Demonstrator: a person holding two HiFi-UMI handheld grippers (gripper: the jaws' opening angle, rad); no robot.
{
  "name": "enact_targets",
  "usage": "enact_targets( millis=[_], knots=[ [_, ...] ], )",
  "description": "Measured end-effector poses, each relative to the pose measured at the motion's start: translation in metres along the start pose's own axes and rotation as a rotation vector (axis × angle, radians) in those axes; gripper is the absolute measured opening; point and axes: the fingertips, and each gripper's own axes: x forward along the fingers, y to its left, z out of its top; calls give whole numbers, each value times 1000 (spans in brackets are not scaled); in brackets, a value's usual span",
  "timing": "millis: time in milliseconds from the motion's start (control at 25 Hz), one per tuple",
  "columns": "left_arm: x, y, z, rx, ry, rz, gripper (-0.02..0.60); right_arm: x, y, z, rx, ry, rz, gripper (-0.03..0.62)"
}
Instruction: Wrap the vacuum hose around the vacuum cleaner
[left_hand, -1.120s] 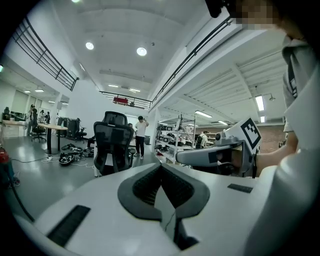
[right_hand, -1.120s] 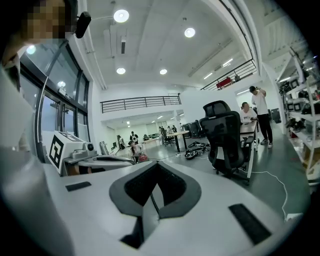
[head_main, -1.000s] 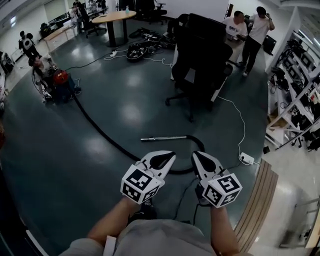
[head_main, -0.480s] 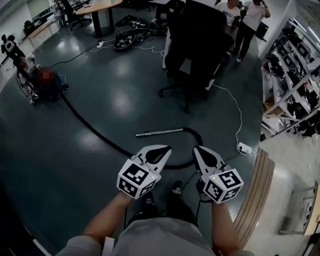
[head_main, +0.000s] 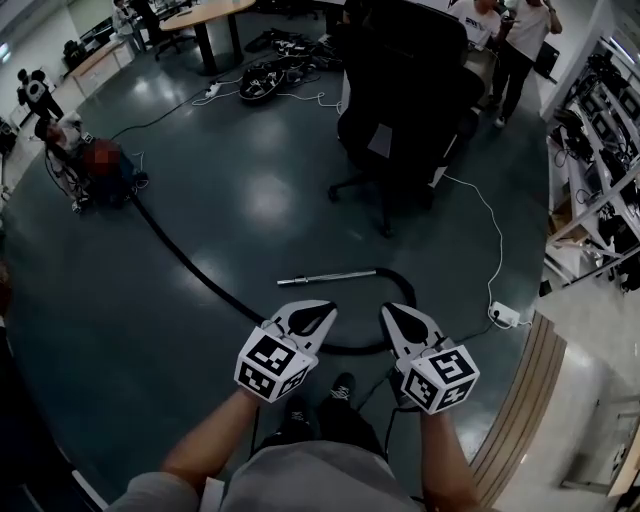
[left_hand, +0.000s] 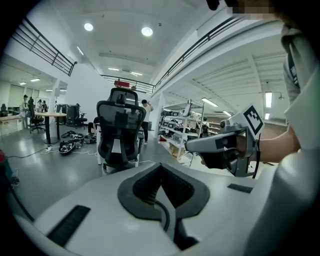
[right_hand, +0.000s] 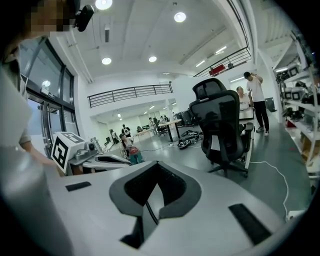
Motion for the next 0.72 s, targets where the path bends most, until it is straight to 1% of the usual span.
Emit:
enact_targets(
  millis=[200, 360, 440, 520, 640, 720],
  knots=[
    [63, 24, -23, 6, 90, 15, 6, 35, -64, -23, 48, 39, 17, 3],
    [104, 52, -62, -3, 165, 19, 6, 67, -100, -59, 70, 101, 44, 3],
    [128, 72, -94, -14, 205, 20, 6, 87, -115, -86, 84, 135, 68, 3],
    [152, 93, -131, -26, 246, 15, 6, 108, -133, -120, 90, 174, 73, 3],
    [189, 128, -189, -30, 290, 7, 6, 146, -161, -173, 92, 224, 56, 3],
    [214, 153, -232, -20, 312, -2, 6, 174, -180, -210, 83, 245, 42, 3]
  ],
)
